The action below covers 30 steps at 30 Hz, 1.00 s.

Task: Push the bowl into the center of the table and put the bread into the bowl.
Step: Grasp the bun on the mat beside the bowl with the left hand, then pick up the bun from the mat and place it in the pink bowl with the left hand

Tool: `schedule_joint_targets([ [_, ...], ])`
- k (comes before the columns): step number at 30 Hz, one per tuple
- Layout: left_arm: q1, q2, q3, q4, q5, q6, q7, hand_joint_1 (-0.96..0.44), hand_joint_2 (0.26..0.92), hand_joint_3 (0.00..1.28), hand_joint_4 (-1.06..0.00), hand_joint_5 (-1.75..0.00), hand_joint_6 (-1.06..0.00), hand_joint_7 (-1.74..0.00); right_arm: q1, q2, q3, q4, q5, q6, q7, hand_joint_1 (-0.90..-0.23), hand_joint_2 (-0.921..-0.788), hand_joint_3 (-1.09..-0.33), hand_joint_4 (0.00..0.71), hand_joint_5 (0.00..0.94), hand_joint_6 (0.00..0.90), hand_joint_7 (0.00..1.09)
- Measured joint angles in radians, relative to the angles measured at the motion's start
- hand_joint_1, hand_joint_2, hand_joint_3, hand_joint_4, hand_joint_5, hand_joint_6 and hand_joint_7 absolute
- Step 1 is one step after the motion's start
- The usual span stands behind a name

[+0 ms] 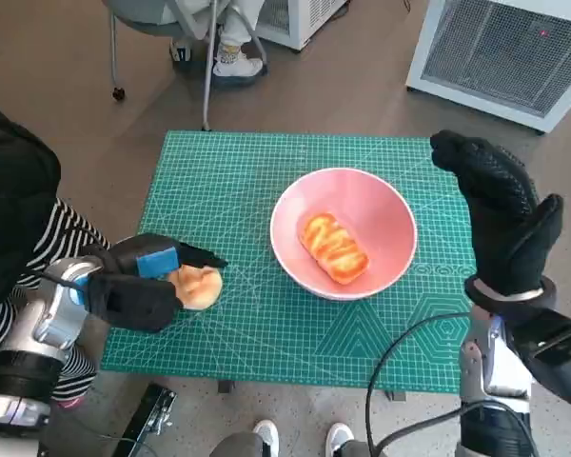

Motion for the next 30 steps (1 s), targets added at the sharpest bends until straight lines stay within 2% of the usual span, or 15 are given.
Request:
schedule_joint_targets([
  [15, -0.022, 0.001, 0.106, -0.173, -0.13, 0.019, -0.044, 0.0, 0.92, 0.13, -0.66, -1.22, -0.51, -1.27, 0.0, -0.002, -0.006, 0.002, 0.0, 0.002, 0.0, -0.691, -0.921, -0.758, 0.191, 0.0, 0.089, 0.45],
  [22, -0.096, -0.025, 0.163, -0.229, -0.169, 0.025, 0.002, 0.0, 0.92, 0.12, -0.66, -1.21, -0.53, -1.25, 0.0, -0.006, -0.007, 0.002, 0.001, 0.004, 0.001, -0.69, -0.921, -0.758, 0.191, 0.0, 0.087, 0.45],
  [30, -0.177, -0.122, 0.176, -0.293, -0.169, 0.055, 0.084, 0.0, 0.92, 0.11, -0.66, -1.19, -0.55, -1.25, 0.0, -0.006, -0.007, 0.006, 0.001, 0.005, 0.002, -0.696, -0.921, -0.759, 0.191, 0.0, 0.085, 0.45],
])
